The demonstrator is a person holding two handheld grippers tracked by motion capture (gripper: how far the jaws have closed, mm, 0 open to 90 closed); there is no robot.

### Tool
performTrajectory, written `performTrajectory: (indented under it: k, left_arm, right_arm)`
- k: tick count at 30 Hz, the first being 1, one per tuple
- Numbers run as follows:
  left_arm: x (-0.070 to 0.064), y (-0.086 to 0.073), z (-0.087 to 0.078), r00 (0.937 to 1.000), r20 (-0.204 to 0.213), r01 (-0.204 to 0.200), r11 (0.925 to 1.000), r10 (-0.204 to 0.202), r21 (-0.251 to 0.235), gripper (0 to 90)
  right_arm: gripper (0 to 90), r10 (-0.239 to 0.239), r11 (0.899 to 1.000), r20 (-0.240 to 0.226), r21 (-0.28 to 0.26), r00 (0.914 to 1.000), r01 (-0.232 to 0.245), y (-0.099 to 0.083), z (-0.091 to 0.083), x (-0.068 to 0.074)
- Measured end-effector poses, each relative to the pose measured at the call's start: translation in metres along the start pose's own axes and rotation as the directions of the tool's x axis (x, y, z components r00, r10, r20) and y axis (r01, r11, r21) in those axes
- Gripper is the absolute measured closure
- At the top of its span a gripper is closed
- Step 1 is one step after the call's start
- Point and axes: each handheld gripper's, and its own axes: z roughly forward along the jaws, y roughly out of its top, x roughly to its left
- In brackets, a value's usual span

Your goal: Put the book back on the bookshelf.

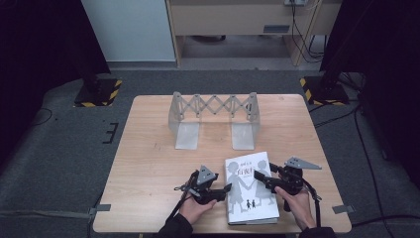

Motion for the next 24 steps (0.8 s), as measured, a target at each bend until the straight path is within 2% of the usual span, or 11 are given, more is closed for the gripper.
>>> performTrajectory:
  k: [2,9,12,16,17,19,24]
  left_arm:
    - [0.0001,-0.0001,0.0001,1.0,-0.001,0.0,1.0,0.0,-0.001,32.6]
    - [-0.0003,-0.0004,0.0001,0.9999,-0.009,-0.008,1.0,0.008,-0.003,31.3]
    - [-0.0003,-0.0005,0.0002,0.9999,-0.011,-0.013,0.9999,0.013,-0.006,30.7]
    - [-0.0007,-0.0006,0.0007,0.9999,-0.008,-0.009,0.9999,0.009,-0.008,30.2]
    - [-0.0006,-0.0006,0.0007,0.9999,-0.007,-0.01,0.9999,0.01,-0.009,30.2]
    - [-0.0006,-0.0006,0.0008,0.9999,-0.007,-0.01,0.9999,0.01,-0.009,30.1]
    - [0.0,-0.0002,0.0006,0.9999,-0.006,-0.01,0.9999,0.01,-0.008,29.6]
  right_arm:
    - [27.6,-0.003,1.0,-0.003,0.002,1.0,0.003,0.0002,0.0004,0.0006]
    - [30.8,-0.022,0.998,-0.004,0.061,0.9997,0.022,-0.0053,-0.0022,0.0034]
    - [30.8,-0.011,0.998,-0.003,0.07,0.9999,0.011,-0.0062,-0.0019,0.0028]
    - [29.9,-0.009,0.998,-0.005,0.061,1.0,0.009,-0.0047,-0.0011,0.0023]
    - [27.3,-0.012,0.999,0.009,0.038,0.9999,0.011,-0.003,-0.0008,0.0009]
    - [27.0,-0.008,1.0,0.023,0.026,0.9997,0.008,-0.0014,-0.0012,-0.0004]
    - [25.7,-0.01,1.0,0.021,0.015,0.9997,0.01,0.001,-0.0032,-0.0009]
